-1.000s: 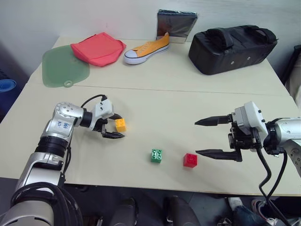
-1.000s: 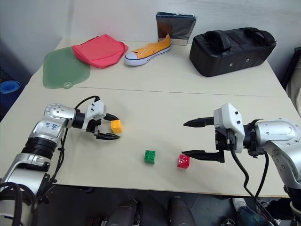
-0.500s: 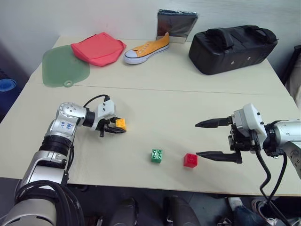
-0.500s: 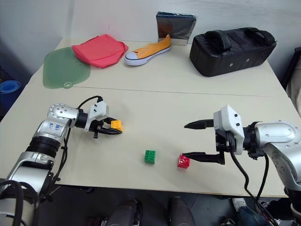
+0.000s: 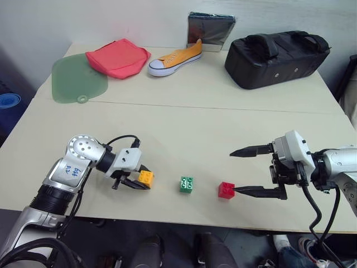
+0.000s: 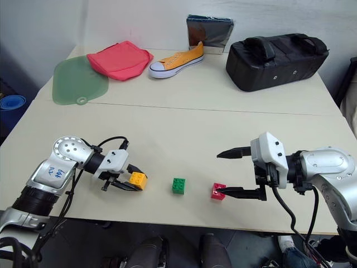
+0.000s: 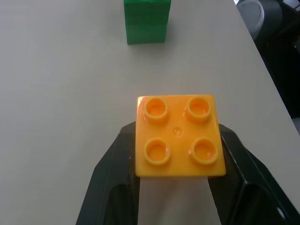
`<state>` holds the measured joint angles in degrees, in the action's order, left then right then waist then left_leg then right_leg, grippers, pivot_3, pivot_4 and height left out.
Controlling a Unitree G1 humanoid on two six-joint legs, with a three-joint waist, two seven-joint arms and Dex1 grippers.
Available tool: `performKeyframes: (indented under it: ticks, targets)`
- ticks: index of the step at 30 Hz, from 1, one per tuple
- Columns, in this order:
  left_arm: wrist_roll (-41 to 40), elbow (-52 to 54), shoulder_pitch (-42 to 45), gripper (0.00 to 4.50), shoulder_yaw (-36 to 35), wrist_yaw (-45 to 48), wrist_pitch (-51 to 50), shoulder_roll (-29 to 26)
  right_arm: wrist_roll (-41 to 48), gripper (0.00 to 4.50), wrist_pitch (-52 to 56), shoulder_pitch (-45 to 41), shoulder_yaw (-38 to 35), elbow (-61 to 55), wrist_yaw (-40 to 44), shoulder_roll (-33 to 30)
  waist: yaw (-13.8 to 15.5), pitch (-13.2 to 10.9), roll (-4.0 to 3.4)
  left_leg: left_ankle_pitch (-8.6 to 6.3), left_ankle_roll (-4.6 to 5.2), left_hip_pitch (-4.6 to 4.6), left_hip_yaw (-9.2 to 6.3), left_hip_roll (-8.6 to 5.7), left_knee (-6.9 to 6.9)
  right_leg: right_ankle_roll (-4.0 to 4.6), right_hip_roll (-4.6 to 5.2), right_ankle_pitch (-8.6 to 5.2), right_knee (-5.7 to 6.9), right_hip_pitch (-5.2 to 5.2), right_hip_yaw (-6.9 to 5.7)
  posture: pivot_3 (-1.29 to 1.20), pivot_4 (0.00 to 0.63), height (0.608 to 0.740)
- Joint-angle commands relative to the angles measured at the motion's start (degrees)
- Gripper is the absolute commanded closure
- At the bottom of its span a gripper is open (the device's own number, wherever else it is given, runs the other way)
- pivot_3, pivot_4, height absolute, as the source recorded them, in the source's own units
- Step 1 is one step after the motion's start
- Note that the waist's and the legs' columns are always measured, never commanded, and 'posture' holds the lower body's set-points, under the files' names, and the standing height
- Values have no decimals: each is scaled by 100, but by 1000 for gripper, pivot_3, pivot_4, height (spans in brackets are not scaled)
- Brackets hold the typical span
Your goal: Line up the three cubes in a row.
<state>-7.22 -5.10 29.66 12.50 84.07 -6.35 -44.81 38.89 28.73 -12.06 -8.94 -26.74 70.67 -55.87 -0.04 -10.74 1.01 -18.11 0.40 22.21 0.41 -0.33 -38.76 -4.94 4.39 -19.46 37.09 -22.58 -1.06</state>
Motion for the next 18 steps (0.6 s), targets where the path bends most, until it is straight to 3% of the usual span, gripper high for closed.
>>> performKeyframes:
  ticks: [1,11,18]
  targets:
    - [50,175,-19,2971,-33,-188,23,-42,41,0,-75,24,-92,-145,-4,-12,-1,0,0,0,1,0,0,0,-1,0,0,0,0,0,0,0,150,740]
    - [68,51,-74,2971,1,-373,255,69,-35,0,-162,52,-49,-153,83,-40,-5,0,0,-6,10,-1,0,0,0,0,0,0,0,0,0,0,150,740]
    - [-64,-56,-168,840,-57,-249,219,2,-36,0,-183,8,-41,-106,99,-34,-4,0,0,-6,10,0,0,0,-1,0,0,0,-1,0,0,0,150,740]
